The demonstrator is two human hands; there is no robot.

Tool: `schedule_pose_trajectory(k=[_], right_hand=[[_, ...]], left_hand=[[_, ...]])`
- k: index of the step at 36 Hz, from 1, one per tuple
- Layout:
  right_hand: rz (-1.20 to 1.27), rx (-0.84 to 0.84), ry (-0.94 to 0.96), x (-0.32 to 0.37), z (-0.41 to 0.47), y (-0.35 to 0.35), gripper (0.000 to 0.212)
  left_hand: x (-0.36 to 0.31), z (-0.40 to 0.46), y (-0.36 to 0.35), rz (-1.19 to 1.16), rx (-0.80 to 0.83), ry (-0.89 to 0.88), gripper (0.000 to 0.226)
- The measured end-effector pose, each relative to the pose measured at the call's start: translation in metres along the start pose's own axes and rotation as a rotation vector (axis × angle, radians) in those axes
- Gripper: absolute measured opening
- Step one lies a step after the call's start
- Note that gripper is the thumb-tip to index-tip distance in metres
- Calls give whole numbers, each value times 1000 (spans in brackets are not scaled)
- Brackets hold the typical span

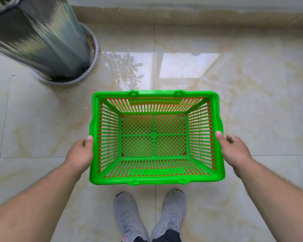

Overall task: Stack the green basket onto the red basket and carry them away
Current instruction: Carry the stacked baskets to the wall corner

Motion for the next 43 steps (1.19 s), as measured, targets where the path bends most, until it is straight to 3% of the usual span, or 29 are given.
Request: schedule_pose_trajectory(k=[5, 11, 15, 23, 32, 36, 40, 43], right_hand=[[33, 58, -5, 0, 13, -9, 51], [105, 59, -62, 7, 27, -14, 58], [214, 33, -88, 12, 35, -15, 47], [286, 11, -89, 22, 23, 4, 48], [366, -1, -47, 58, -52, 68, 46], [409, -3, -61, 71, -106, 112, 50], [466, -31, -48, 74, -151, 155, 52], [481, -50, -35, 73, -183, 183, 55]], left_hand=[[-10, 9, -12, -148, 83, -1, 52], [-17, 13, -18, -298, 82, 67, 51], [-22, 13, -23, -370, 61, 92, 52], [-46, -12, -17, -375, -21, 27, 47], [-99, -98, 32, -342, -56, -8, 44], [-137, -166, 62, -252, -58, -92, 55], [-162, -215, 87, -275, -38, -115, 45], [-154, -210, 104, -311, 23, -116, 80]])
Point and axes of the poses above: each hand's wrist, its own z-axis towards the middle knuckle, its own y-axis out of the back of the hand, x = y × z, the point moved 1 cm from there along z, towards the middle knuckle, and after that the axes turned 9 degrees about x, right-handed, at the moved point
